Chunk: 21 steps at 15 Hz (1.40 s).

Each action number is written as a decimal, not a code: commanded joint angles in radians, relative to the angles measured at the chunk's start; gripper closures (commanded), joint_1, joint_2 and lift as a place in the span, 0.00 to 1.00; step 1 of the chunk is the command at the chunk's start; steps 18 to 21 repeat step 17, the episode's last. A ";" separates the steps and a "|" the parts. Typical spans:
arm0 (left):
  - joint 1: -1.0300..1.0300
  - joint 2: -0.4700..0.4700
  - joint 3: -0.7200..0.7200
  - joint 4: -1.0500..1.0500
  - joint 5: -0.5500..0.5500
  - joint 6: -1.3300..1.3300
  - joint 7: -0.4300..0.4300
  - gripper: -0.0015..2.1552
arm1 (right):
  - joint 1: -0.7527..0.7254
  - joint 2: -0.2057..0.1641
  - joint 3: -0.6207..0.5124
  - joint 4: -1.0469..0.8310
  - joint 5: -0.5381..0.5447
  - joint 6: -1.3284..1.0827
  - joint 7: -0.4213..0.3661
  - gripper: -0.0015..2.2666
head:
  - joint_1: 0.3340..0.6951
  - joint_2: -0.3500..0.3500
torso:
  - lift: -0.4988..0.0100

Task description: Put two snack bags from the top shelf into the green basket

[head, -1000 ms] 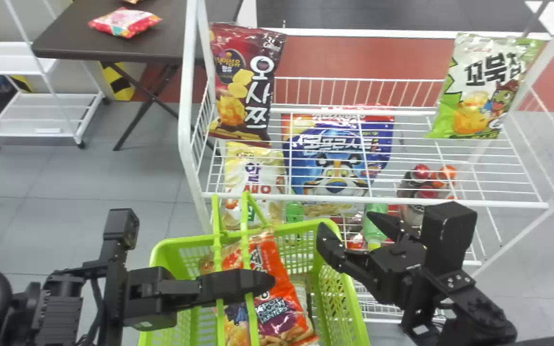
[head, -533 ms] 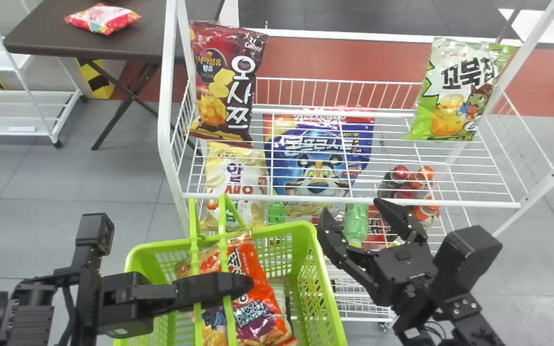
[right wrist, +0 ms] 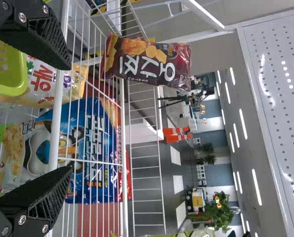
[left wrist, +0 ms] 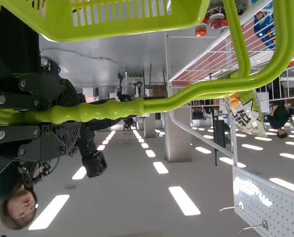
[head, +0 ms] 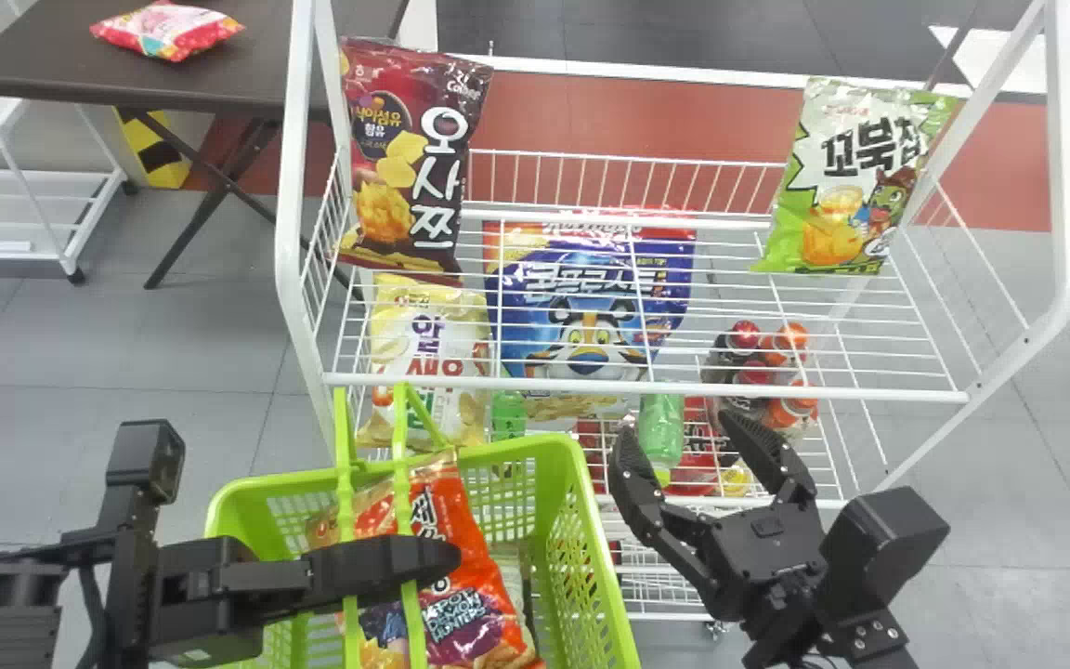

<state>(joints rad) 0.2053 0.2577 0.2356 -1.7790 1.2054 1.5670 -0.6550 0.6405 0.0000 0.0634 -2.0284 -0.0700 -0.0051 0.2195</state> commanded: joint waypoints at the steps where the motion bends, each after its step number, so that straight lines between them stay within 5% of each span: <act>1: 0.002 0.000 -0.001 0.000 0.000 0.004 0.000 0.99 | 0.007 0.001 -0.004 0.004 -0.001 -0.020 0.000 0.04 | 1.00 0.36 | 0.98; 21: 0.003 -0.012 0.004 -0.002 -0.001 0.004 0.006 0.99 | 0.031 0.001 -0.045 0.016 -0.013 -0.094 0.004 0.04 | 1.00 0.29 | 0.98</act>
